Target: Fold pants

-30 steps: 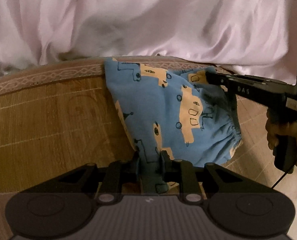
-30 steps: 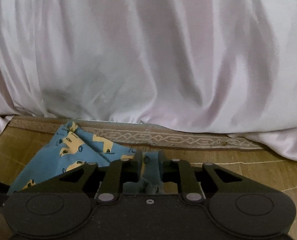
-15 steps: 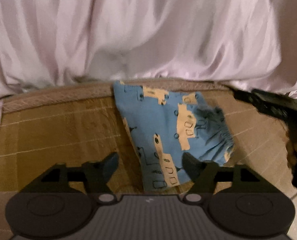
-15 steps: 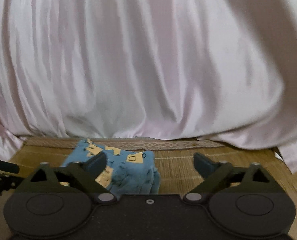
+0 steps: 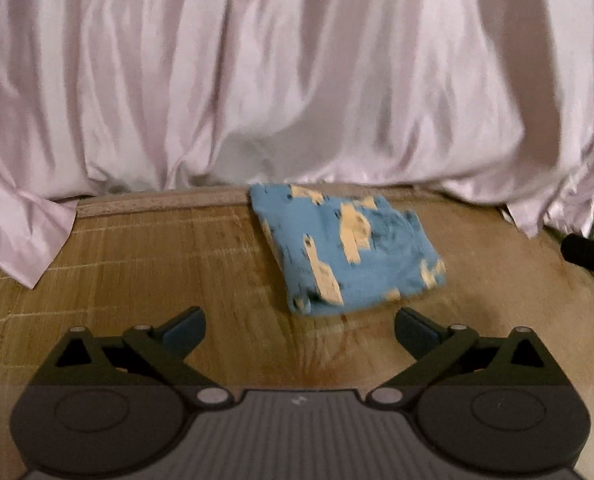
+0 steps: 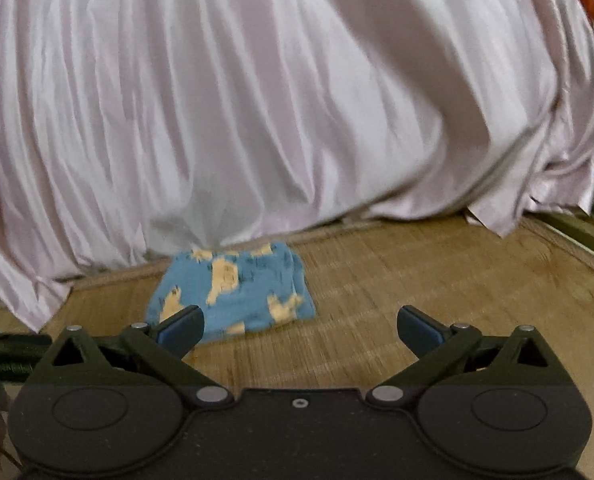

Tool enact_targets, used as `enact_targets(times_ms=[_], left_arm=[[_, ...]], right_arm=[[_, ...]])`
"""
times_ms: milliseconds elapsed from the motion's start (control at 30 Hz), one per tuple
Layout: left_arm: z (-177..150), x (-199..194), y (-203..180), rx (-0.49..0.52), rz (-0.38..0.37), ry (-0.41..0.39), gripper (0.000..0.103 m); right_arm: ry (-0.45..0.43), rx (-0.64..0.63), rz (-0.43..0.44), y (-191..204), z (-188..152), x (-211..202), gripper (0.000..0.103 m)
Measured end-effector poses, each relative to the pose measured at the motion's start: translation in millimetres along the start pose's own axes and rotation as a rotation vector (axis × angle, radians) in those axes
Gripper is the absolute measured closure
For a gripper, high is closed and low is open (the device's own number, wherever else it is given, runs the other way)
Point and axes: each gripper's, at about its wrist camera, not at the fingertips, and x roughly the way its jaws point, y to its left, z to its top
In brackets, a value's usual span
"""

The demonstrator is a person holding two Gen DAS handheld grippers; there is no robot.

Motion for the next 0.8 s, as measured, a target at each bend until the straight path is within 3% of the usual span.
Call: enact_targets(times_ms=[267,800], left_arm=[[-25.5,-21.2,-10.8,0.086,0.042,0.002,0.000],[-36.1,-22.9,-14.6,0.106,0.081,0.027,0.000]], right_arm=[[0.018,-0.055,0.059,-5.0,-14.2,2.7,0.001],[0.038,-0.046,0.095,-9.9,-15.8,4.6,0.001]])
